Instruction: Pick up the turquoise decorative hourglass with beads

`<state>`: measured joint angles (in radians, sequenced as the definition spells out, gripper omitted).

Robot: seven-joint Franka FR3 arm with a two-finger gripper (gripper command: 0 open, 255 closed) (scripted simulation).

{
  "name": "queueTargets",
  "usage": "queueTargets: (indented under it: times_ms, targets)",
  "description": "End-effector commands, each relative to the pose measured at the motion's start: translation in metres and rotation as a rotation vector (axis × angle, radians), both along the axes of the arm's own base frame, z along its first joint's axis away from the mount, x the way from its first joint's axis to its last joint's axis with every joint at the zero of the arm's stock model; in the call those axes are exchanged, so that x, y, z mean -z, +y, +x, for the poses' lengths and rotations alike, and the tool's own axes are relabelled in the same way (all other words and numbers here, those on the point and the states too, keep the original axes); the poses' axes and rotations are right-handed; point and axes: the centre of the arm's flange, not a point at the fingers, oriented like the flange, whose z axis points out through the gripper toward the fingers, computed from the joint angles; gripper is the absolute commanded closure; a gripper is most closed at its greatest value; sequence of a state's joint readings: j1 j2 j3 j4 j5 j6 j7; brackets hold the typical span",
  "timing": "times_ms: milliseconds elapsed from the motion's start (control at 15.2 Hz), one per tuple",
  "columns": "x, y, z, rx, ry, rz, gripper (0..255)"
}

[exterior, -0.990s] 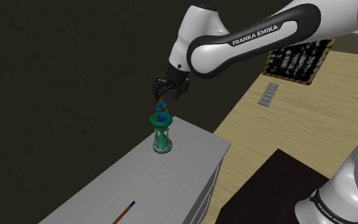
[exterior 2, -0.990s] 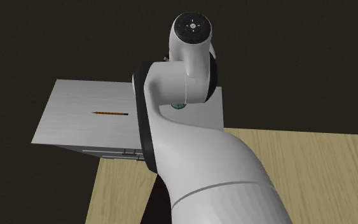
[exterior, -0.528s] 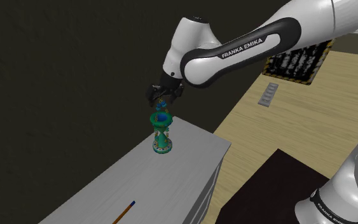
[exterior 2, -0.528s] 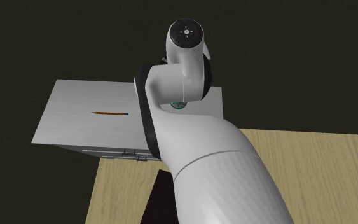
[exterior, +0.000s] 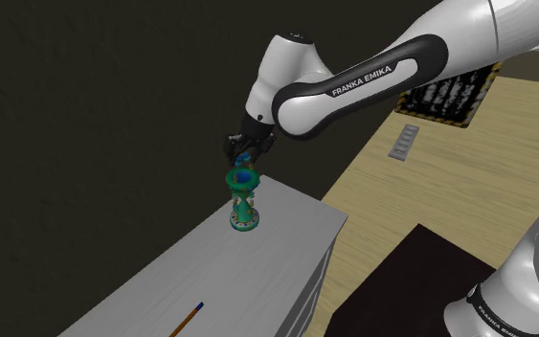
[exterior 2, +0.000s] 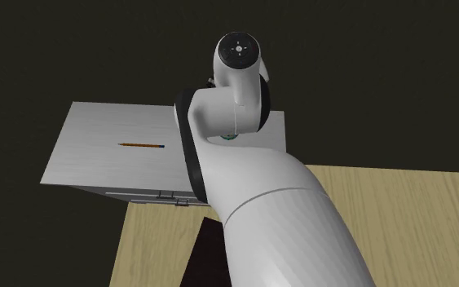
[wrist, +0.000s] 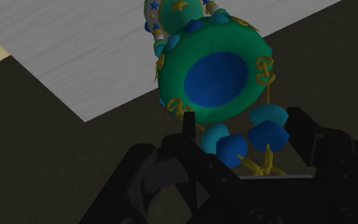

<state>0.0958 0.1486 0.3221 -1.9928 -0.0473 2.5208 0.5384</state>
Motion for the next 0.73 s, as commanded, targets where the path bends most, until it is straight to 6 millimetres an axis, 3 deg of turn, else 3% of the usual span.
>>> queueTargets:
  times_ms: [0, 264, 660]
  targets:
    - [0.001, 0.0, 0.0, 0.0, 0.002, -0.001, 255]
    - [0.0, 0.0, 0.0, 0.0, 0.002, -0.001, 255]
    - [-0.031, 0.0, 0.0, 0.0, 0.002, -0.001, 255]
